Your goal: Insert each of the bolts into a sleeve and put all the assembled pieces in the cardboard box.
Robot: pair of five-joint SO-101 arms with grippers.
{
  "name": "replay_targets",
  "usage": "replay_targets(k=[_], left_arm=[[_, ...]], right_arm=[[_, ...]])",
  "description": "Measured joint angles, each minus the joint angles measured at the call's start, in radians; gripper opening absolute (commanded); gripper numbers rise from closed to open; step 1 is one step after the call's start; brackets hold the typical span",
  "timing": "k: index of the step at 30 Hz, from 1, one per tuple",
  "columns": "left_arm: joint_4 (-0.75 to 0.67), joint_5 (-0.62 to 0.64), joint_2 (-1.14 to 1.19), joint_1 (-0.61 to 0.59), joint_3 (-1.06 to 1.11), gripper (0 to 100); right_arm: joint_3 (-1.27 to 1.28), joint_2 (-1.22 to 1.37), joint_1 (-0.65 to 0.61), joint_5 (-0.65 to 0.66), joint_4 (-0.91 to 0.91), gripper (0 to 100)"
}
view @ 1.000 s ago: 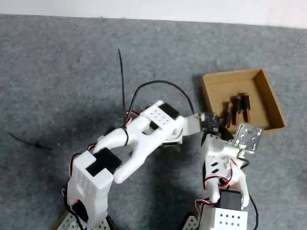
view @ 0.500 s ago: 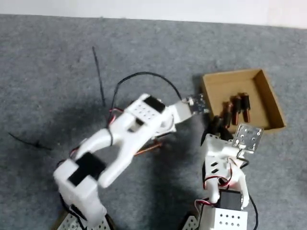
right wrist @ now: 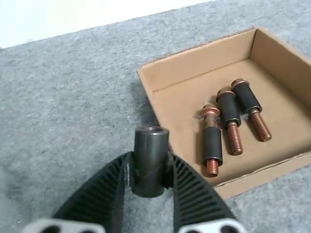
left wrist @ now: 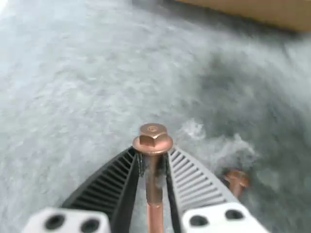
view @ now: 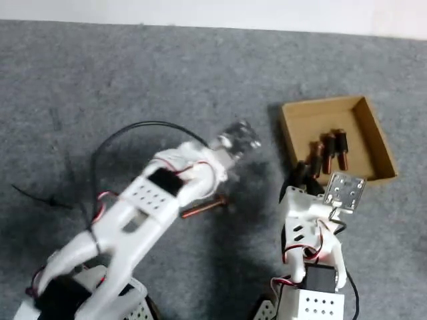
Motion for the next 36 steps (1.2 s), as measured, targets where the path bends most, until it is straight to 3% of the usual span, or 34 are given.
replay_targets(k=[5,18,24,32,36], left_arm=[[-0.078,0.109,-0.164,-0.034,0.110,1],[-0.086,0.133,-0.783,-0.003,0.390,1],[-0.086,0.342,-1.049,0.000,0.468,1],[-0.086,0.397,-1.177,-0.002,0.485,1],[-0.086,0.519,-1.217,-0.018,0.485,3]], right_arm=[[0.000,0.000,-0.060,0.000,-0.018,0.4],[0.000,-0.002,-0.192,0.000,-0.198,0.4],[0.000,-0.002,-0.272,0.086,-0.256,0.4],[0.000,-0.002,-0.420,0.181,-0.256,0.4],[0.000,-0.002,-0.479,0.222,-0.256,0.4]])
